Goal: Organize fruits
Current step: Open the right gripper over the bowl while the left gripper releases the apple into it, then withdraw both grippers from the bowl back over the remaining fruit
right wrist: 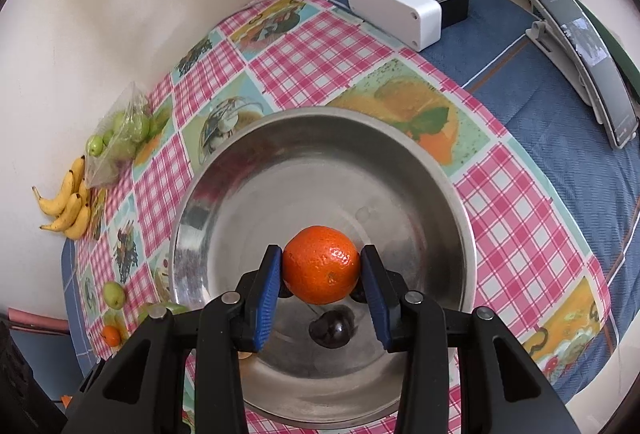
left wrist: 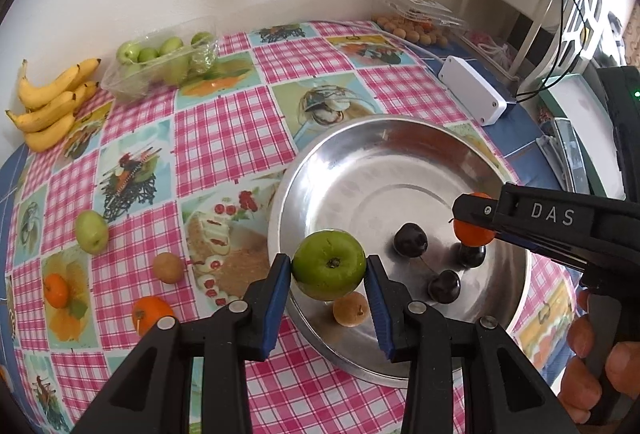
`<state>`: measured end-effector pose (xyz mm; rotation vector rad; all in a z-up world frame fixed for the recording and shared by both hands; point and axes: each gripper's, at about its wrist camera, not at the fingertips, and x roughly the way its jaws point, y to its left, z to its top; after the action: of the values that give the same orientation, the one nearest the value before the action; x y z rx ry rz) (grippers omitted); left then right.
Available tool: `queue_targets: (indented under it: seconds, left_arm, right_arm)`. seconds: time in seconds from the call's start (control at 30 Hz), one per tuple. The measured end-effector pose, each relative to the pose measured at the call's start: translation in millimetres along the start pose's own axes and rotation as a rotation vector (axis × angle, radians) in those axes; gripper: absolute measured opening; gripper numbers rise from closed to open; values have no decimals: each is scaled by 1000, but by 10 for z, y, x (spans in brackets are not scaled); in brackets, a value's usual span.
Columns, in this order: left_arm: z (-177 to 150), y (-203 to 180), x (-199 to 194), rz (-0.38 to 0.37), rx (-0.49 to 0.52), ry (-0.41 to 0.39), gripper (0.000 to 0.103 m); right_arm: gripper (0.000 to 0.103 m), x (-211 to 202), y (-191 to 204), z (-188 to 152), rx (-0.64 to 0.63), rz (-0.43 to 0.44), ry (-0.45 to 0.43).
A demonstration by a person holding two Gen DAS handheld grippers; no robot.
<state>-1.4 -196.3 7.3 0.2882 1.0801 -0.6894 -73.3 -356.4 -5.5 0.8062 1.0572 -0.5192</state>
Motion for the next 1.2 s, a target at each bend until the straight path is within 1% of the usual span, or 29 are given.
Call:
queue_targets:
  seconds: [0.2,0.33,0.73,0.9,1.0,1.1,1.13,1.2]
  left_arm:
    - [-33,10,77,-2,-6,23,40]
    - [-48,12,102,-15,-15,39,40]
    - [-51,20,113,-22,-26,52,41]
    - [-29,26,49,-29,-31,31,47]
    - [-19,42,28,-33,-40,27,48]
    - [-17,73,13,-33,-50,25,51]
    - [-16,83,6,-32,-54,24,52]
    - [-5,130,-23,-29,-73,19,53]
  right_arm:
    - [42,88,20,-21,-11,-18,30]
    - [42,92,23,-22,-11,-20,30]
    - [43,95,18,-17,-13,-18,31]
    - [43,76,33,-21,-14,-18,23]
    - [43,51,42,-13,-14,-13,17]
    - [45,-4,61,0,-23,-2,-2]
    - [48,-24,67,1,-26,-1,-9]
    - [49,-53,84,5,-34,-2,-20]
